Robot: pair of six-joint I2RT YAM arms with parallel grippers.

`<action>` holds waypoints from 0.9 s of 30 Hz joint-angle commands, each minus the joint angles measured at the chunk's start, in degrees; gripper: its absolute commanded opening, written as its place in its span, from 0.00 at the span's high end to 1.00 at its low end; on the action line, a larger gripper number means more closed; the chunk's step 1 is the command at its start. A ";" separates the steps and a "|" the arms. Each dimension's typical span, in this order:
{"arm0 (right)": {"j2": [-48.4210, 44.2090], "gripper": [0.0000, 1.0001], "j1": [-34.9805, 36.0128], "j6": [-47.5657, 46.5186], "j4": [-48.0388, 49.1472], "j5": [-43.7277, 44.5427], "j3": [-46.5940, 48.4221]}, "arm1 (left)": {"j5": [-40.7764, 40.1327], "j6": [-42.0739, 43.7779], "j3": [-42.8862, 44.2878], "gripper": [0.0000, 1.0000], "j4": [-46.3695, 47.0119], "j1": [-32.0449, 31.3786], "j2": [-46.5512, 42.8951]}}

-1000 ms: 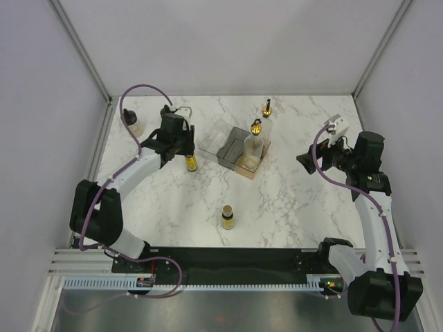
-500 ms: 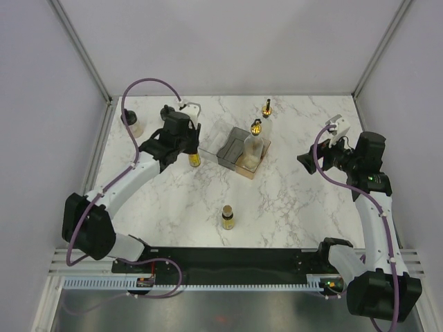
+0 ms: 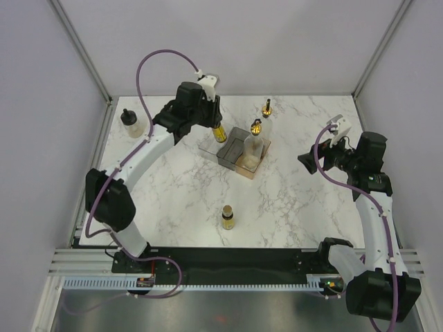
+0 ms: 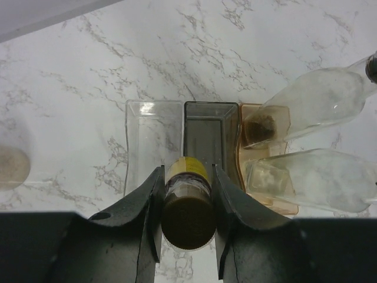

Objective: Organize the condiment bottles

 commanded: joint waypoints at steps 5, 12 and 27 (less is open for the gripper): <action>-0.14 0.12 -0.83 -0.11 1.50 -3.40 -0.26 | 5.92 0.39 12.11 0.98 2.74 -0.80 10.08; 0.03 0.12 -1.45 -0.02 1.23 -4.10 -0.08 | 6.45 0.13 17.22 0.98 2.74 -2.03 16.59; 0.30 0.11 -2.15 -0.02 0.88 -5.07 0.01 | 2.14 2.50 23.20 0.98 1.86 -4.32 25.21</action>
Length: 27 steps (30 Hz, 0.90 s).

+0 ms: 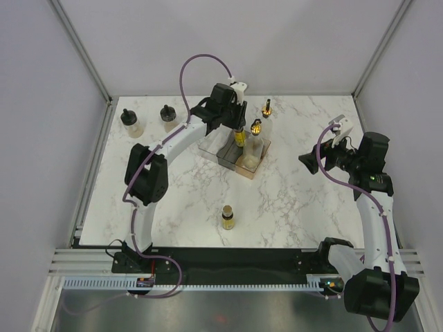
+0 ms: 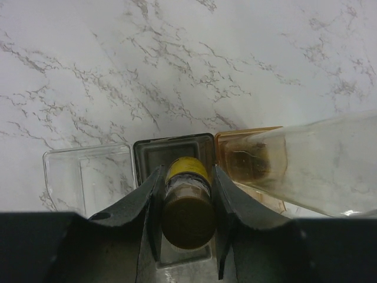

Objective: Organize the condiment bottles

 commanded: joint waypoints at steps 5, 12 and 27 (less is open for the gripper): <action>0.19 0.11 -0.47 -0.04 0.93 -2.36 0.03 | -2.08 2.75 5.10 0.98 2.65 -0.27 1.83; 0.28 0.11 -0.47 -0.22 0.75 -2.36 0.11 | -3.14 2.84 5.46 0.71 2.56 -0.71 3.24; 0.36 0.11 -0.73 -0.74 0.49 -2.62 0.12 | -9.09 3.10 3.44 0.27 2.56 -1.77 0.08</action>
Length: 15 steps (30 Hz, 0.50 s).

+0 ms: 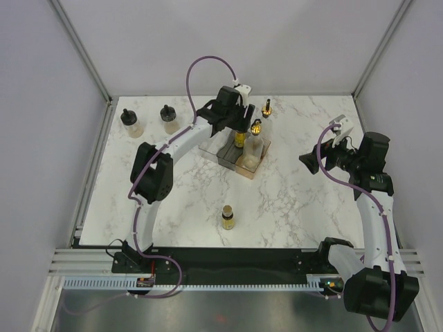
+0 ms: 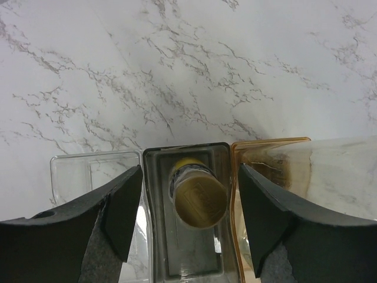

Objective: Organize the condiment bottles

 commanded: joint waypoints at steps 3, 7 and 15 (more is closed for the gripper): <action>0.12 0.12 -0.45 -0.68 0.33 -2.56 0.12 | -5.49 1.98 1.25 0.25 2.03 -0.28 -5.72; 0.12 0.11 -0.54 -0.85 0.24 -2.65 0.12 | -6.72 2.16 0.20 0.23 2.03 -0.19 -9.85; 0.21 0.12 -0.63 -1.12 -0.11 -2.91 0.12 | -9.71 3.21 -6.12 0.22 3.00 -0.11 -19.25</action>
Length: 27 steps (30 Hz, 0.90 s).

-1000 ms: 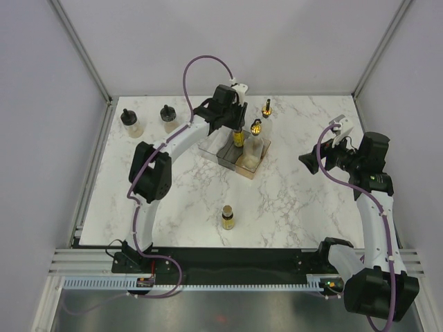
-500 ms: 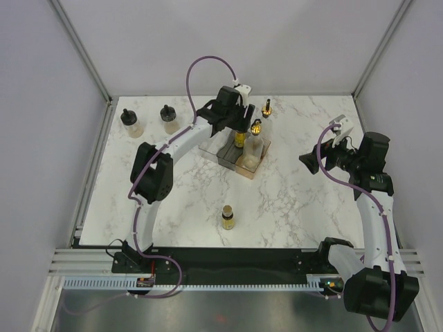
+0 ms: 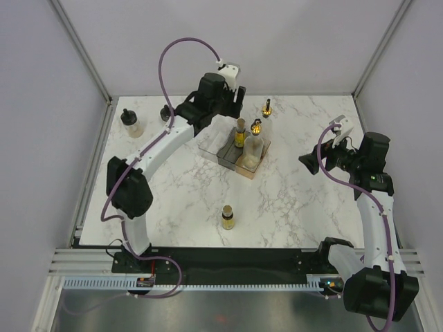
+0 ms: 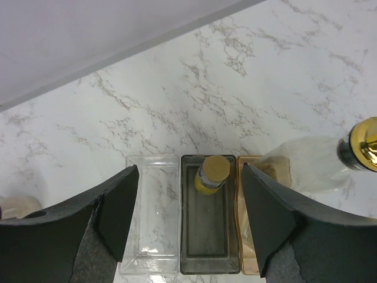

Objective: Organize the condiment bottles

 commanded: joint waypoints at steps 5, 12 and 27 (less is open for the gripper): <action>-0.51 0.11 -0.39 -2.98 -0.22 -2.04 0.20 | 0.83 1.34 -11.38 0.16 1.97 -0.19 -15.84; -0.16 0.11 -0.39 -6.58 -2.33 -9.41 -0.41 | 15.15 -6.73 -36.23 0.09 1.79 -0.28 -41.65; 2.91 0.10 -0.03 -7.82 -3.56 -11.35 -0.76 | 19.14 -32.15 -66.33 0.06 -2.86 -12.30 -67.98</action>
